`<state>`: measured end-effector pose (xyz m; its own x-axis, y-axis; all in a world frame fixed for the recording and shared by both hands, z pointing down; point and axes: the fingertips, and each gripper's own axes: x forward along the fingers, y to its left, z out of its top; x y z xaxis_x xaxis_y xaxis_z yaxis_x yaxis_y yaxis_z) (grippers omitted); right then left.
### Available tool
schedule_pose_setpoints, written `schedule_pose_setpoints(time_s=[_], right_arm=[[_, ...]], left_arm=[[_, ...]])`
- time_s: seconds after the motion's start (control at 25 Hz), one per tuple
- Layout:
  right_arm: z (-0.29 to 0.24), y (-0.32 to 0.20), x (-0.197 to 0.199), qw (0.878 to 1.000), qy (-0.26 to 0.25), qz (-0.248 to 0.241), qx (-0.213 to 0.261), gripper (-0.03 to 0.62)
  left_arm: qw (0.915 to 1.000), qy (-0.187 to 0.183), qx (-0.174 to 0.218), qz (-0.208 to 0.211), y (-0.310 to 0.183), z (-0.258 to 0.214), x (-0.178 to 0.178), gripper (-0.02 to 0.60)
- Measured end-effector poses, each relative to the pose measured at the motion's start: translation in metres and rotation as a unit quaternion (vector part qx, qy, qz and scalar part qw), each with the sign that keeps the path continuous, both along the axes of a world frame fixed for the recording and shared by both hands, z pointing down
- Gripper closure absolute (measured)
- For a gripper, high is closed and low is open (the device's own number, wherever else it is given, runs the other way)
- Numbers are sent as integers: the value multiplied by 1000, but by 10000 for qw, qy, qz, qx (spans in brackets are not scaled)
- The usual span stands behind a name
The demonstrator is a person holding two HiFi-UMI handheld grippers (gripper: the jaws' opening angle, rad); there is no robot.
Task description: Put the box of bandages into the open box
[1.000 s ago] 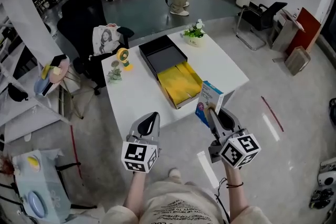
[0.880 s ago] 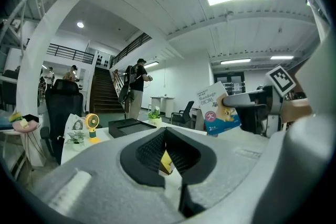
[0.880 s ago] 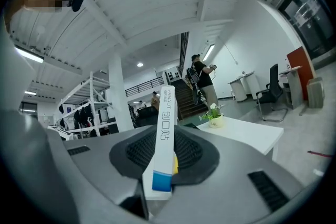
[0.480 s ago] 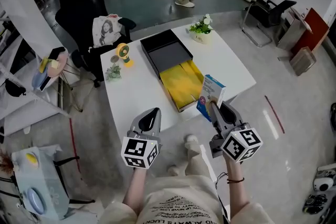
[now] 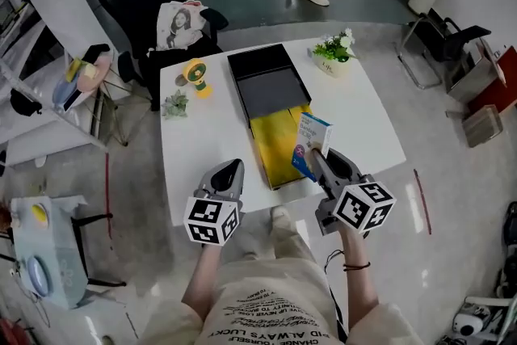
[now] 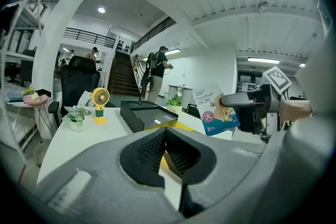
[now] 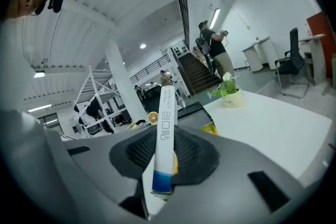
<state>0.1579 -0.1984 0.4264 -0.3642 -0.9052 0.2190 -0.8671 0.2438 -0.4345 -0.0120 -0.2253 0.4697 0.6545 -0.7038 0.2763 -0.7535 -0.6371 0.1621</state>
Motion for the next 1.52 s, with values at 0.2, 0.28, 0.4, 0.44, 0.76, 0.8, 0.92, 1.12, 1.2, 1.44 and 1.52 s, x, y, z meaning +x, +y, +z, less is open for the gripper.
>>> schedule_pose_setpoints(time_s=[0.2, 0.28, 0.4, 0.44, 0.76, 0.8, 0.92, 1.12, 1.2, 1.44, 1.52], right_arm=[[29, -41, -5, 9955, -198, -721, -591, 505], [42, -51, -11, 9906, -271, -1033, -853, 505], [60, -61, -19, 9801, -401, -1476, -1267, 505], [66, -64, -21, 9764, -431, -1594, -1395, 505], [103, -85, -25, 9500, -611, -2063, -2262, 505], [107, -85, -26, 9454, -685, -2095, -2402, 505], [116, -88, -28, 9341, -880, -2204, -2667, 505], [129, -92, -32, 9217, -963, -2343, -2937, 505], [133, -93, -34, 9162, -1070, -2339, -3073, 505], [145, -98, -32, 8993, -1394, -2253, -3479, 505], [147, -100, -33, 8946, -1469, -2231, -3581, 505]], left_arm=[[9987, -47, -300, -406, -22, 19, 5, 560], [9976, -62, -430, -531, -27, 27, 7, 560], [9953, -77, -624, -737, -32, 38, 10, 560], [9944, -92, -673, -806, -34, 42, 10, 560], [9869, -82, -984, -1278, -40, 66, 15, 560], [9856, -59, -1027, -1341, -40, 68, 15, 560], [9824, 25, -1161, -1461, -39, 73, 16, 560], [9781, 82, -1345, -1586, -38, 84, 18, 560], [9762, 106, -1440, -1619, -37, 88, 17, 560], [9730, 187, -1629, -1626, -42, 95, 17, 560], [9728, 188, -1667, -1600, -44, 98, 17, 560]])
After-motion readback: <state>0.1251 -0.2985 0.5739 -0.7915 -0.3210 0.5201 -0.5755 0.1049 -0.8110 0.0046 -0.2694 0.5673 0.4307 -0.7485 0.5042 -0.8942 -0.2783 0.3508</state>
